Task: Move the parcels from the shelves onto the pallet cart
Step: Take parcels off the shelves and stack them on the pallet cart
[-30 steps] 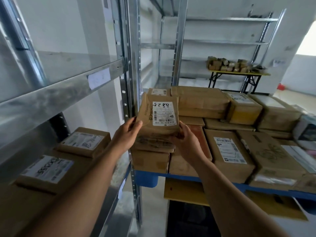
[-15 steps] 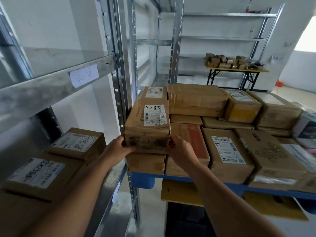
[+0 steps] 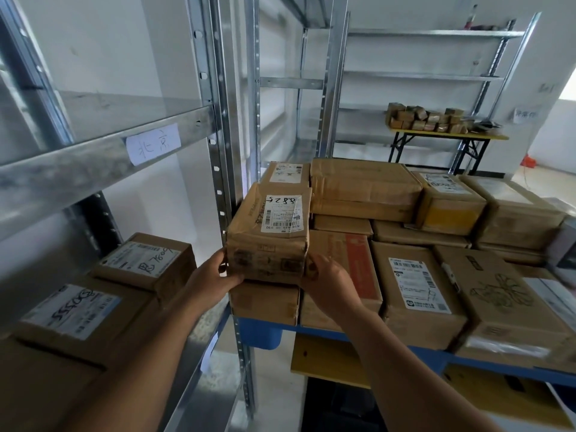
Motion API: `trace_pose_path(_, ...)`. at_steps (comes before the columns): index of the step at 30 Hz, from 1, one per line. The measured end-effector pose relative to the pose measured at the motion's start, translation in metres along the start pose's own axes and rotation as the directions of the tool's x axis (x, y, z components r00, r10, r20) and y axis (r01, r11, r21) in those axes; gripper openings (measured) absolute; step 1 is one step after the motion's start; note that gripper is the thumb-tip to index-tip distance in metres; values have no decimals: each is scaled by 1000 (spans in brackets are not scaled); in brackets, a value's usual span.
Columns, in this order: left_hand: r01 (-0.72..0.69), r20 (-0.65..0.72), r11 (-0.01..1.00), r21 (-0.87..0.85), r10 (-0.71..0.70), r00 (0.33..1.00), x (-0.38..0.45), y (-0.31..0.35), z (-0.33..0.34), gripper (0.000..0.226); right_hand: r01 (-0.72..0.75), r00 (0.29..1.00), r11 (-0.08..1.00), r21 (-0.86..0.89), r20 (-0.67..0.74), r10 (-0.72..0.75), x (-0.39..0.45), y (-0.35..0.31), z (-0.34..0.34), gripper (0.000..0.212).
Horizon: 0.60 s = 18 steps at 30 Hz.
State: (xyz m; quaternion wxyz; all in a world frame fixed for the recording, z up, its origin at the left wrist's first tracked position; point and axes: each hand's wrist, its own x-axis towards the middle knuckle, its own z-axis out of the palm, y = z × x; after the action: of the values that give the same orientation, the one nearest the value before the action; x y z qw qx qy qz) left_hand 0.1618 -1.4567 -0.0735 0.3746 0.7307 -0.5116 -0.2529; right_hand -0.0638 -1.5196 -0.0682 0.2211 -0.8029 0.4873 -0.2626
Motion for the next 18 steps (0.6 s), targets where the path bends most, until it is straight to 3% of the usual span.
trace_pose_path(3, 39, -111, 999, 26, -36, 993, -25, 2, 8, 64, 68, 985, 995, -69, -155, -78, -19, 0, -1, 17)
trace_pose_path(7, 82, -212, 995, 52, -69, 975, -78, 1, 24, 64, 223, 900, 956, -191, -337, -277, -56, -5, 7, 8)
trace_pose_path(11, 159, -215, 977, 140, -126, 968, -135, -1, 43, 56, 289, 918, 936, -202, -221, -331, -87, -5, 20, 19)
trace_pose_path(15, 167, -356, 943, 288, -56, 933, -185, -10, 49, 53, 374, 923, 890, -262, 13, -384, -111, -10, 37, 26)
trace_pose_path(18, 239, -445, 929, 281, -95, 890, -220, -19, 48, 50, 467, 884, 833, -296, 127, -450, -126, -21, 51, 30)
